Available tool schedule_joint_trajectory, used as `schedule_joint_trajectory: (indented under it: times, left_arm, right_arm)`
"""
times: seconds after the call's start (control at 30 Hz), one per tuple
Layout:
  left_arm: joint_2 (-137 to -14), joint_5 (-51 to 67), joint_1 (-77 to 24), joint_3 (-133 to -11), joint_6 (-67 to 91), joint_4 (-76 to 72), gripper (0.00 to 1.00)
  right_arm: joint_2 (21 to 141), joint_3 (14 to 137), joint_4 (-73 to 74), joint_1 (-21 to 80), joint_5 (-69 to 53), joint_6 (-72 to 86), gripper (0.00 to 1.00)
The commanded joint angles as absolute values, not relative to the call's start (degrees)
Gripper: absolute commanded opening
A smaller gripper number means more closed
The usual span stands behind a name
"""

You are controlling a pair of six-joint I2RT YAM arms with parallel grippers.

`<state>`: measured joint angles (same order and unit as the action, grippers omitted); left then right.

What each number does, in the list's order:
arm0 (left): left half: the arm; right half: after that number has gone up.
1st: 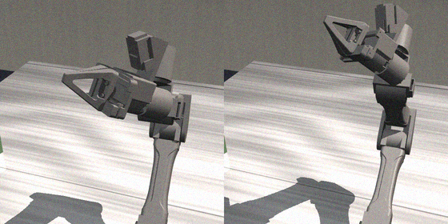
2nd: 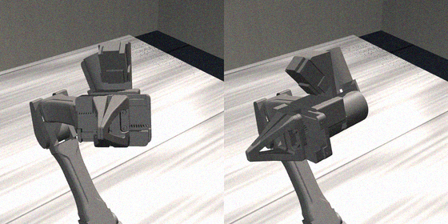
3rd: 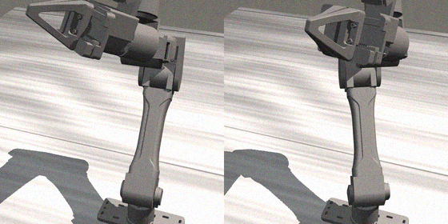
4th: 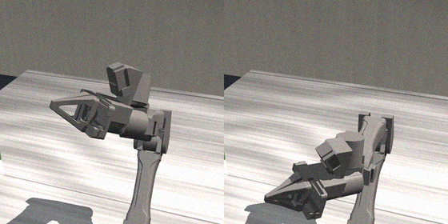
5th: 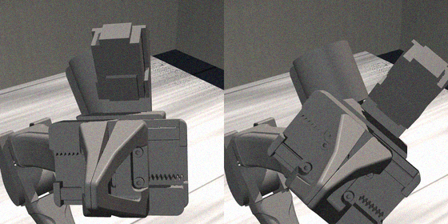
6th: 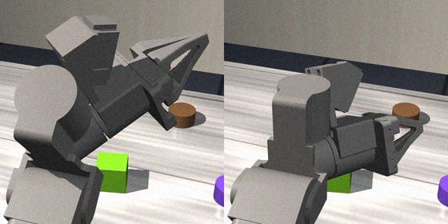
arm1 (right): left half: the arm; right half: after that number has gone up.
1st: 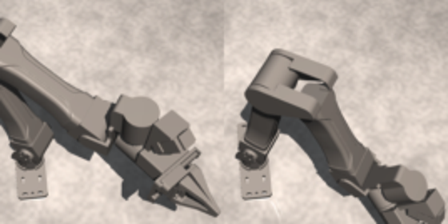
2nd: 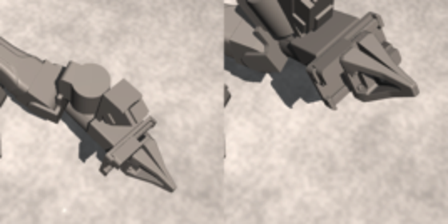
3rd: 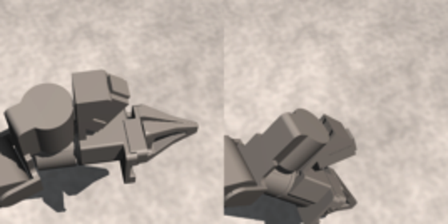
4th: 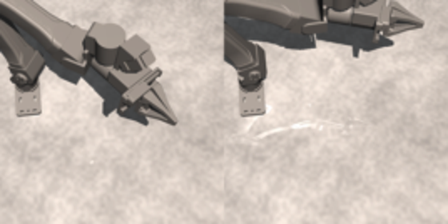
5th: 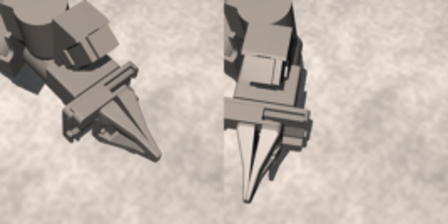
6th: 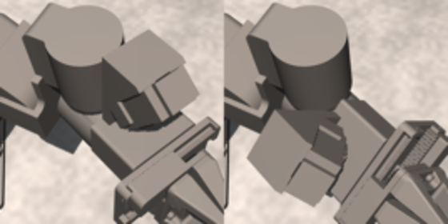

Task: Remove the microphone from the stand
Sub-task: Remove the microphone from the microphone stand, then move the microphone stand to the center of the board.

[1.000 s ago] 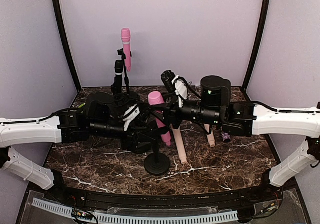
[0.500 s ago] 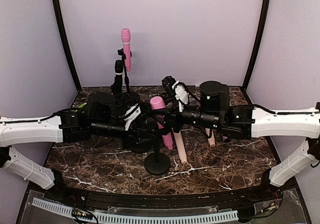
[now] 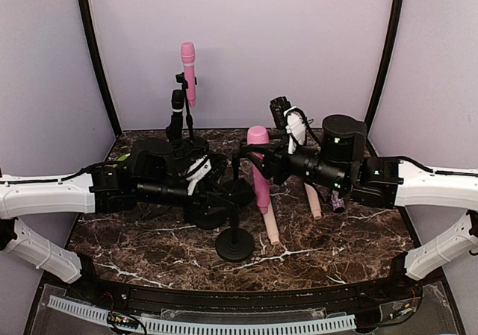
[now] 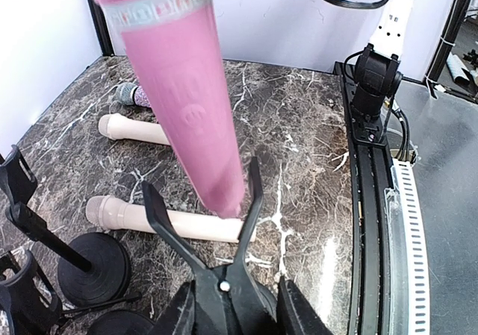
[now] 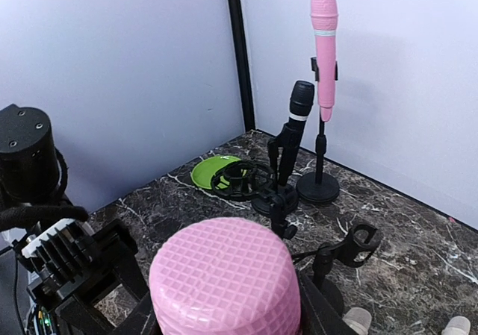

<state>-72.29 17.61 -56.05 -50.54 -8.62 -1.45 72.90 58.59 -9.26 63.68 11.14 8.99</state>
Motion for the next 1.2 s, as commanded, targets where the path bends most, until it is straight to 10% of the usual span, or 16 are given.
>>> schedule_joint_trajectory:
  times: [0.0, 0.8, 1.03, 1.17]
  left_arm:
    - [-74.3, 13.6, -56.0, -51.6, -9.2, 0.2, 0.00]
    - [-81.6, 7.0, -50.7, -55.2, -11.8, -7.6, 0.00]
    - [-77.4, 8.7, -50.7, -56.2, -10.4, -6.1, 0.56]
    - [-74.1, 10.8, -50.6, -60.3, -8.7, -2.7, 0.72]
  right_arm:
    - [71.5, 60.0, -6.4, 60.2, 16.8, 12.6, 0.25]
    - [86.4, 59.6, 11.0, 41.5, 8.2, 27.6, 0.25]
    - [92.2, 61.3, 13.0, 38.6, 9.5, 28.8, 0.29]
    - [95.6, 62.4, 13.1, 37.5, 10.2, 29.4, 0.34]
